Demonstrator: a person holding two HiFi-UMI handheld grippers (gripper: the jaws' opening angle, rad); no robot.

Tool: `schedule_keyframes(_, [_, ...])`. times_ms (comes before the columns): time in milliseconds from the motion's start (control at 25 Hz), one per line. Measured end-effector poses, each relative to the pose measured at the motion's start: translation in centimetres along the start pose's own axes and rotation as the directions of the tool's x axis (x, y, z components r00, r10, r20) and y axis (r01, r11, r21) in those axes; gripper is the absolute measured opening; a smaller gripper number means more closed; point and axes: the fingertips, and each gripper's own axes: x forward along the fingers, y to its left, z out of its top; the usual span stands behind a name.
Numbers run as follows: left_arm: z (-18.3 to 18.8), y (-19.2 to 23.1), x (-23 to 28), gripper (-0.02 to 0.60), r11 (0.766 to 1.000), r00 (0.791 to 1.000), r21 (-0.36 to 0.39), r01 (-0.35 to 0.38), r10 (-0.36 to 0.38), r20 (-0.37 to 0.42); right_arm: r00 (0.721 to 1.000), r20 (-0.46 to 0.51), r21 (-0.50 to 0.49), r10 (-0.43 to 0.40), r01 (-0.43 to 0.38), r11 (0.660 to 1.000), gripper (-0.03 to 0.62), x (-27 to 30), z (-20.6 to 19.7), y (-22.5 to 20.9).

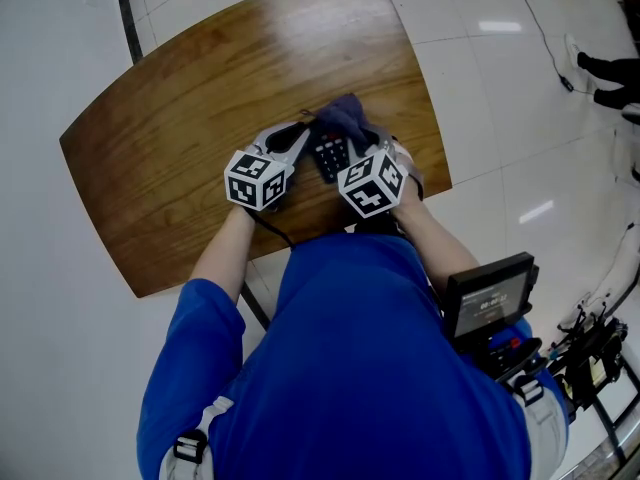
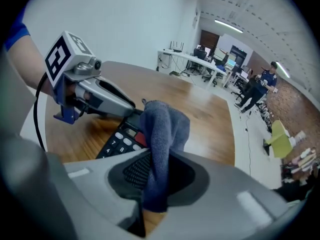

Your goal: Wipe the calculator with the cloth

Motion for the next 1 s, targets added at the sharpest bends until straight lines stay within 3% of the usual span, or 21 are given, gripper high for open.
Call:
schedule_keyframes(560, [-0.5, -0.3, -0.7, 0.054, 0.993, 0.999, -0.118, 0.024, -0.019, 0.042, 0.990, 0.011, -0.065, 0.139, -0.138, 0.988, 0.069, -0.4, 0.6, 4.9])
schedule_keyframes(1000, [-0.4, 0.0, -0.9, 0.046, 0.991, 0.999, -0.135, 0.027, -0.021, 0.047, 0.934, 0.062, 0.058, 0.351, -0.355, 0.933, 0.069, -1.0, 1.6, 8.4])
